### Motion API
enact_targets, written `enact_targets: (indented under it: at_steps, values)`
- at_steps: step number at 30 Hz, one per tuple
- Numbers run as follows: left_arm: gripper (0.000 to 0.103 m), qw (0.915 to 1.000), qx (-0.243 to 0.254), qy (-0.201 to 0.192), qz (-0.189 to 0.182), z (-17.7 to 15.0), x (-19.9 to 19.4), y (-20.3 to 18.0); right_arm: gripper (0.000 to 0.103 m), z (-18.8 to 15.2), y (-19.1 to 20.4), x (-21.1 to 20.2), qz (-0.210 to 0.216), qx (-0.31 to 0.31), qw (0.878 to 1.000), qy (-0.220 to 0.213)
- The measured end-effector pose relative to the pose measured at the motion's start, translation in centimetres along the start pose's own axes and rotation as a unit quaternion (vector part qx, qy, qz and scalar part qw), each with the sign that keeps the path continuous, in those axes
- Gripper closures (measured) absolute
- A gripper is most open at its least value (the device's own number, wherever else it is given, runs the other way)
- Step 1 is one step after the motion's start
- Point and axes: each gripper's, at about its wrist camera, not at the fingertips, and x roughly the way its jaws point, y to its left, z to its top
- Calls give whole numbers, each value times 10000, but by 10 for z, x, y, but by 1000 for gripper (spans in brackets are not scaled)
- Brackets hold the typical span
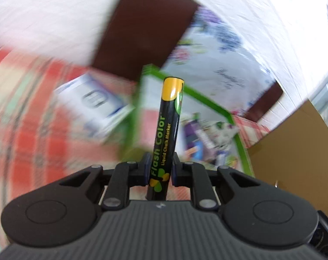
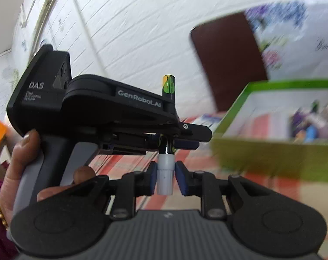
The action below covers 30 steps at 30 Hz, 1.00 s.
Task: Organize objects
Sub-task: 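Drop the marker into the green box with the right gripper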
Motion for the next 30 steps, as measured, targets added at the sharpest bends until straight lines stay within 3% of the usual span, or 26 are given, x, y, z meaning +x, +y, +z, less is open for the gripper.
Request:
enact_targets:
  at_steps: [6,7,8,9,10,11,14,18,26,30]
  values:
    - [81,9969,774,-1,-104,37,62,-57,83,34,-55,-4,-764,179,9952,-593]
    - [72,9965,837,-16,-33,39,70,-63,83,37,-63,-3,-932,166,9934,-642]
    - [51,9956,930,-68,102,41,78,-67,80,40,-71,1,-1153,132,9908,-692]
    - [42,9940,1040,-171,301,41,84,-69,78,42,-81,4,-1398,79,9874,-731]
    - [33,9921,1108,-278,511,40,88,-69,60,42,-87,10,-1623,22,9844,-687]
    - [33,9909,1123,-334,658,38,89,-66,54,41,-92,14,-1775,-2,9820,-641]
    - [33,9923,1025,-291,624,30,84,-50,52,32,-101,7,-1770,116,9808,-812]
    - [33,9912,954,-244,890,18,76,-35,52,19,-98,-3,-1803,105,9797,-868]
    - [33,9928,869,-411,720,-10,32,-22,52,1,-64,-32,-1849,-230,9779,-948]
    - [32,9873,1076,-533,1036,-28,11,-14,52,-10,-43,-33,-1669,-454,9823,-724]
